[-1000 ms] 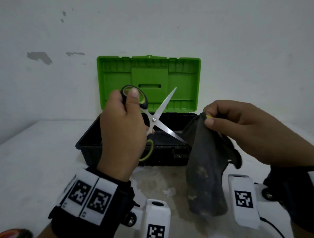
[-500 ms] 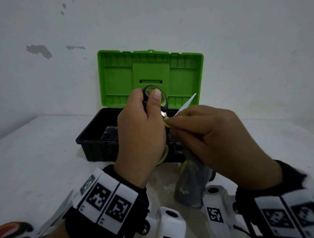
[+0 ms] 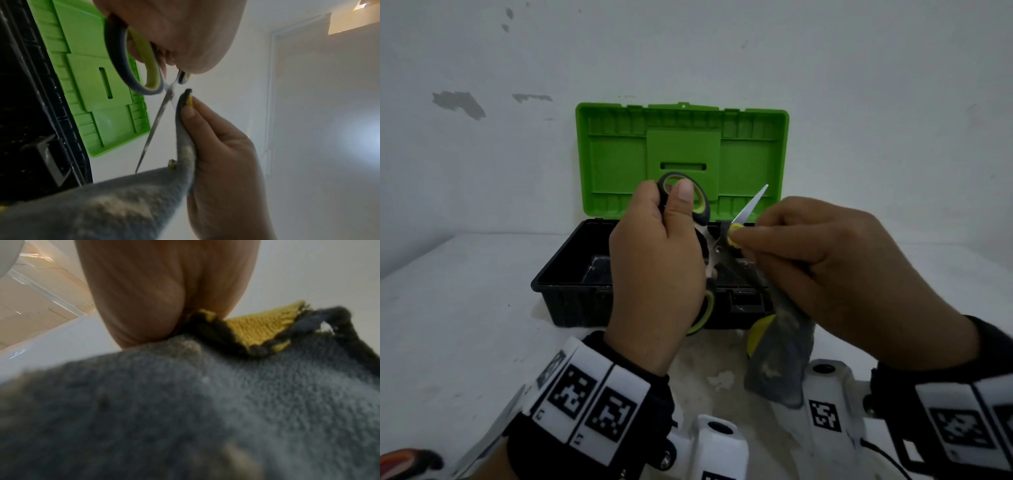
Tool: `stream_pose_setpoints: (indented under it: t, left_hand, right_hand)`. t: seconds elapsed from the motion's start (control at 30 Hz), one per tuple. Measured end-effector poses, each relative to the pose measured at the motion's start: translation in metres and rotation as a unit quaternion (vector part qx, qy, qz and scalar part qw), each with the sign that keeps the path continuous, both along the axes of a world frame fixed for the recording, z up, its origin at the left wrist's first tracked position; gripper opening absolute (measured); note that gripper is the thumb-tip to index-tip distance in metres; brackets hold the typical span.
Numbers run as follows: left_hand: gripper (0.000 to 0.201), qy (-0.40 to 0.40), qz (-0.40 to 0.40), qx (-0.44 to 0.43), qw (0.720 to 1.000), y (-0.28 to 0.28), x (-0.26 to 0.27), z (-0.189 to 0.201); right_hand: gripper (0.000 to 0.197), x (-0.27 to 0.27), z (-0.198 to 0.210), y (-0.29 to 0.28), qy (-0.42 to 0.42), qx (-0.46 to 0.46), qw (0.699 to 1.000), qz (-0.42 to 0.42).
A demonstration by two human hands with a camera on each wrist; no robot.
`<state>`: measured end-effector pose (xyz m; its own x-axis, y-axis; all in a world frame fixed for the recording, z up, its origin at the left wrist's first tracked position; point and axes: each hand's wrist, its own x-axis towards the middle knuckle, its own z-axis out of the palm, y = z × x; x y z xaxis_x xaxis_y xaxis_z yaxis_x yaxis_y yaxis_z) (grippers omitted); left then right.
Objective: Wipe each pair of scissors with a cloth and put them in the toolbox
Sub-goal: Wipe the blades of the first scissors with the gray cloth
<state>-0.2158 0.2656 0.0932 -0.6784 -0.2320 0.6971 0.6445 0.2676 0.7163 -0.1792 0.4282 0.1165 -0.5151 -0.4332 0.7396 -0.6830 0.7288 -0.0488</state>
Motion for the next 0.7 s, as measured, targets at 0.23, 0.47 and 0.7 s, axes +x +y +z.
stream_pose_setpoints:
  t: [0.23, 0.47, 0.7]
  left_hand:
    - [0.032, -0.002, 0.011, -0.013, 1.0, -0.004, -0.006, -0.004]
    - [0.032, -0.024, 0.005, -0.002, 1.0, -0.004, -0.009, -0.005]
    - [0.03, -0.041, 0.015, 0.031, 0.999, -0.009, -0.015, -0.008]
  right_hand:
    - [0.028, -0.008, -0.017, -0.02, 0.011, 0.067, 0.998, -0.017]
    - [0.03, -0.007, -0.013, -0.017, 0.02, 0.025, 0.999, -0.016]
    - [0.036, -0.007, -0.019, -0.025, -0.018, 0.043, 0.999, 0.001]
